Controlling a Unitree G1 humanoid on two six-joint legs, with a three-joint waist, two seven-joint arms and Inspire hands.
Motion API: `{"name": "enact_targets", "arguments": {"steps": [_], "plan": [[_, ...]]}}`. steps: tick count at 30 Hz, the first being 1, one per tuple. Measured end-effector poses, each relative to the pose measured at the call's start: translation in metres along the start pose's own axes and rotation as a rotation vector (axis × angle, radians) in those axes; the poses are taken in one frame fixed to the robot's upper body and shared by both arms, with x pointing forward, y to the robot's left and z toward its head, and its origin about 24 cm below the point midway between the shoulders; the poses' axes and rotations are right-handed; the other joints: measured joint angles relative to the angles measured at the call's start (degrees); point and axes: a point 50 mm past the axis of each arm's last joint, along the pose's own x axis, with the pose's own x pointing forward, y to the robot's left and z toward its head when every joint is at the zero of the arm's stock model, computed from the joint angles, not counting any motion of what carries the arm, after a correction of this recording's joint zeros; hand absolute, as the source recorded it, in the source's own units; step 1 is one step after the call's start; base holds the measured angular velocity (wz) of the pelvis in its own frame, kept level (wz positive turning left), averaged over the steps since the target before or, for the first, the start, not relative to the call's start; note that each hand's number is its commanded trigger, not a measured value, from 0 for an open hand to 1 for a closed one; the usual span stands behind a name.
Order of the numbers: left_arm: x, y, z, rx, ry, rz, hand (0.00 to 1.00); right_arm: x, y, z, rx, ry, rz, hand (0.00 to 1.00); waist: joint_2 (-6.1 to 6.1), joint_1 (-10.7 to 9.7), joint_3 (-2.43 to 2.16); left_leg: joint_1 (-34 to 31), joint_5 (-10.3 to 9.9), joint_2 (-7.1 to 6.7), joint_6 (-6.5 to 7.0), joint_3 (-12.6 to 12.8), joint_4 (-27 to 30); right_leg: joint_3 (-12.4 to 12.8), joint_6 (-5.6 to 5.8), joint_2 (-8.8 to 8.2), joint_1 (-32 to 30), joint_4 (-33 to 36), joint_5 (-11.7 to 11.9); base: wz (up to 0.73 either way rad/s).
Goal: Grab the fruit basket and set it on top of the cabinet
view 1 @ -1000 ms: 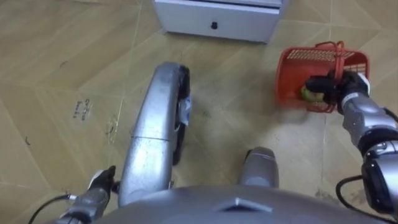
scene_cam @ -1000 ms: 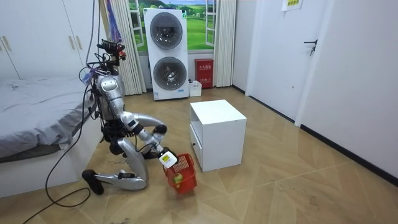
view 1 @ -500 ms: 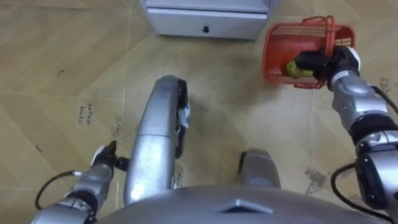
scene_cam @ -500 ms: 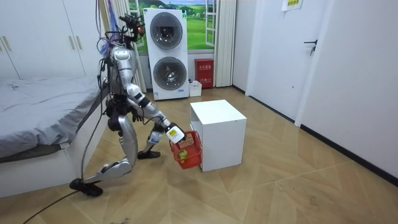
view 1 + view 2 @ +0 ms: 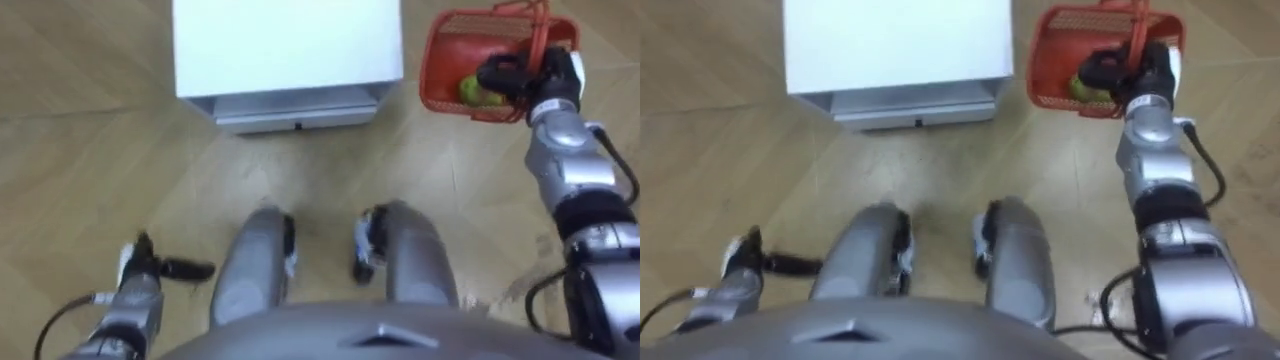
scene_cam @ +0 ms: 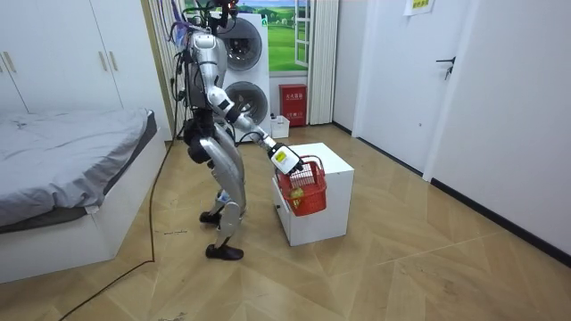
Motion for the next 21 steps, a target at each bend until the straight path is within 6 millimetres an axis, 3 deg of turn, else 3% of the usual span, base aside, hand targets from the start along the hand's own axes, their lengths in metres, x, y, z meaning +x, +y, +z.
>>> {"name": "enact_targets", "arguments": {"steps": [1, 2, 5, 8, 15, 21], "plan": [[-0.001, 0.000, -0.003, 0.001, 0.000, 0.000, 0.00, -0.002, -0.002, -0.001, 0.032, 0.000, 0.000, 1.00, -0.47, 0.28, 0.07, 0.83, 8.43, 0.07, 1.97, 0.90, -6.06, -0.94, 0.83, 0.14, 3.14, -2.73, -0.06, 0.00], [-0.004, 0.000, -0.012, 0.005, 0.023, 0.006, 0.00, -0.007, -0.004, -0.007, 0.037, 0.003, 0.004, 1.00, -1.44, 0.80, -0.93, 4.07, 9.41, -0.13, 2.33, 1.84, -9.19, -1.08, 1.77, 0.02, 6.55, -6.80, 0.37, 0.00], [-0.009, -0.001, -0.033, 0.014, 0.089, 0.005, 0.00, -0.016, -0.010, -0.004, 0.057, -0.048, 0.016, 1.00, -2.37, 1.24, -1.19, 12.41, 10.47, -1.43, 3.07, 2.66, -16.58, -1.24, 3.65, 0.13, 15.73, -16.91, 2.33, 0.01], [-0.016, 0.002, -0.054, 0.013, 0.153, 0.016, 0.00, -0.024, -0.013, -0.002, 0.051, -0.092, 0.041, 1.00, -2.48, 1.20, -1.25, 18.74, 10.54, -2.33, 3.20, 2.32, -20.65, -1.52, 4.45, 0.69, 22.75, -22.53, 3.72, 0.03], [-0.017, 0.005, -0.055, 0.033, 0.146, 0.030, 0.00, -0.028, -0.006, 0.012, 0.034, -0.163, 0.110, 1.00, -2.44, 1.60, -1.38, 22.67, 10.80, -2.24, 2.74, 2.27, -23.04, -2.93, 4.11, 1.17, 27.24, -25.70, 4.40, 0.03], [-0.020, 0.001, -0.061, 0.082, 0.165, 0.013, 0.00, -0.031, 0.000, 0.019, -0.003, -0.199, 0.167, 1.00, -2.28, 3.10, -1.58, 24.82, 11.10, -2.16, 2.28, 2.03, -24.27, -3.18, 3.84, 1.49, 29.32, -26.66, 4.61, 0.00]]}}
